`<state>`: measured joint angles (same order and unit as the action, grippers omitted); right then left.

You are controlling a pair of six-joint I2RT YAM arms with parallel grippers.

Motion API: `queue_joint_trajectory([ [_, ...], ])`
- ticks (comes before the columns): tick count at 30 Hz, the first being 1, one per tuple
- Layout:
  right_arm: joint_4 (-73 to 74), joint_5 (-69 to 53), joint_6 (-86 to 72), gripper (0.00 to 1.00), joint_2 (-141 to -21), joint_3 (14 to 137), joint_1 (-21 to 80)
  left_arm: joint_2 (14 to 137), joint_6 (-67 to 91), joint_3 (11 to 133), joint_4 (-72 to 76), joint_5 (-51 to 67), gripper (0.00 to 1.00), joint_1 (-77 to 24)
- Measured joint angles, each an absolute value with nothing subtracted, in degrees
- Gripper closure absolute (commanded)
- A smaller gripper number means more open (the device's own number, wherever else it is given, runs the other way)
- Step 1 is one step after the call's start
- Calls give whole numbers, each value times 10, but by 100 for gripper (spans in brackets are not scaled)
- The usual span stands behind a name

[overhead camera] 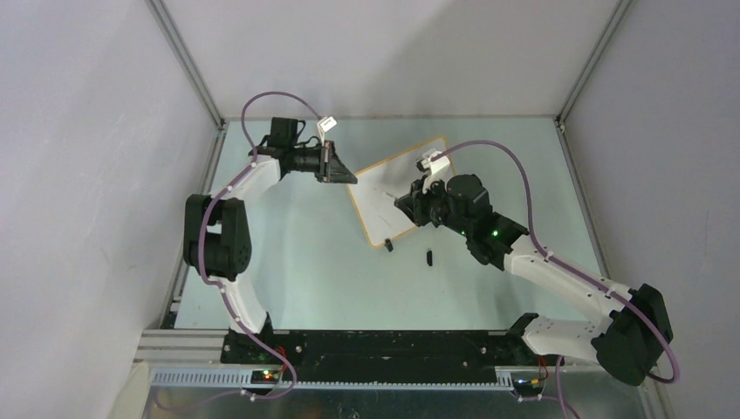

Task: Write a sentence on the whiteboard
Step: Adjust the whiteboard at the center of the board.

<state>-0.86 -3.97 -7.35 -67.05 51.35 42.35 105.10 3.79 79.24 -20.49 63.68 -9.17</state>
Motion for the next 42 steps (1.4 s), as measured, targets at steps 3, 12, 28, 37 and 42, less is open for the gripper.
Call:
queue_joint_trajectory([
  [3,-9,-34,-72,100,-670,514,424,1052,29,794,-216,648,100,-90],
  [12,-8,-26,-69,100,-670,514,424,1047,30,791,-223,642,35,-70],
  [28,-38,-13,-91,100,-594,444,385,784,234,547,-7,396,1,-60],
  [37,-88,9,-115,100,-536,392,358,557,338,364,62,109,1,-60],
  [42,-94,12,-119,100,-536,390,356,523,387,224,195,98,1,-69],
])
